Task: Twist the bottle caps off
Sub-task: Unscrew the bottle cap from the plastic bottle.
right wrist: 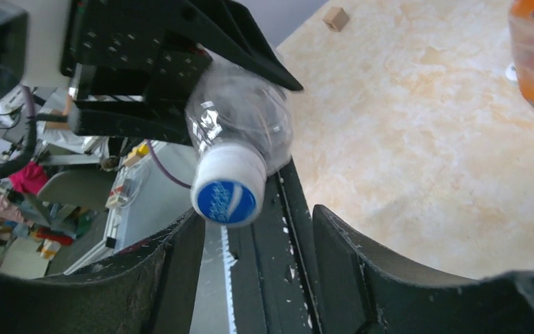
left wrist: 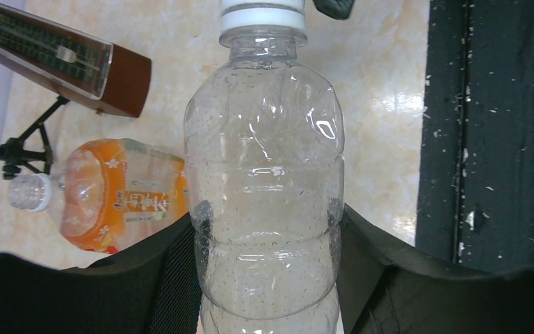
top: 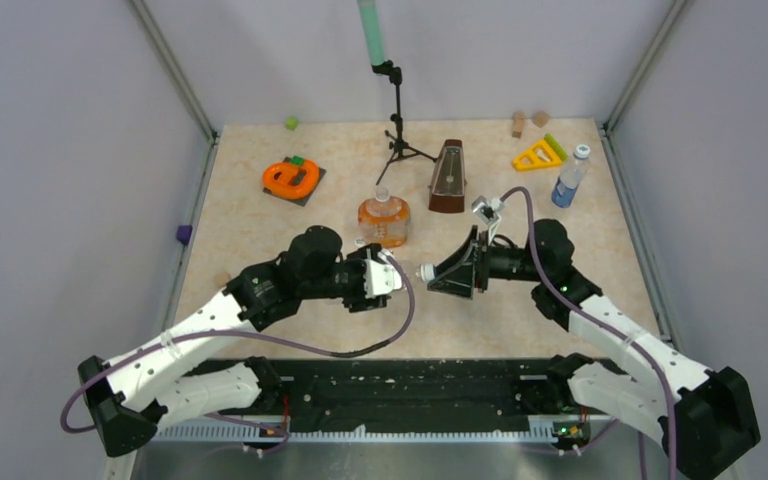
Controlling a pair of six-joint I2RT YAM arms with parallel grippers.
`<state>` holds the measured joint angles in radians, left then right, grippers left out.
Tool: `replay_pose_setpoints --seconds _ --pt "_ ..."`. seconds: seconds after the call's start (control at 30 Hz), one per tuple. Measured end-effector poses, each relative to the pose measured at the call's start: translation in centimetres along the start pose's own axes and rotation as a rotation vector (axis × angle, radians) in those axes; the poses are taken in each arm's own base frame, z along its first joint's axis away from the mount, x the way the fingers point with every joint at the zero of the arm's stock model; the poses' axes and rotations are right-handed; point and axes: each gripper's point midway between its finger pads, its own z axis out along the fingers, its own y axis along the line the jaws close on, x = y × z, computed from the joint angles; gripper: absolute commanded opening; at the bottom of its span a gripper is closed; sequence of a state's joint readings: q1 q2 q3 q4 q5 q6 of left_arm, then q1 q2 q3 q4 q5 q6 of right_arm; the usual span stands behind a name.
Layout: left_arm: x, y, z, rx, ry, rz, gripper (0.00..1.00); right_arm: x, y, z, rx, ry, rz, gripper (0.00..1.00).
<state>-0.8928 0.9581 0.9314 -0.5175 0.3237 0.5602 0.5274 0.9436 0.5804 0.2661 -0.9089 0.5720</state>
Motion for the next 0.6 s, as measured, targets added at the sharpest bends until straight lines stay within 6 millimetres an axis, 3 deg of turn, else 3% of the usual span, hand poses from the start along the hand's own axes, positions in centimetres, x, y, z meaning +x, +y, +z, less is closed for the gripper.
replay_pose_setpoints --seconds 0.23,0.43,0.6 --pt "-0.1 2.0 -0.1 -0.095 0.016 0.065 0.0 2.0 -1.4 -0.7 0.077 -0.056 0.124 0.59" --pt "0.2 3.4 0.1 -0.168 0.038 0.116 0.0 -0.1 -1.2 -0.9 0.107 -0.169 0.194 0.64" --pt "1.2 3.4 0.6 -0.193 0.067 0.145 0.0 -1.9 -2.2 -1.1 0.189 -0.255 0.269 0.66"
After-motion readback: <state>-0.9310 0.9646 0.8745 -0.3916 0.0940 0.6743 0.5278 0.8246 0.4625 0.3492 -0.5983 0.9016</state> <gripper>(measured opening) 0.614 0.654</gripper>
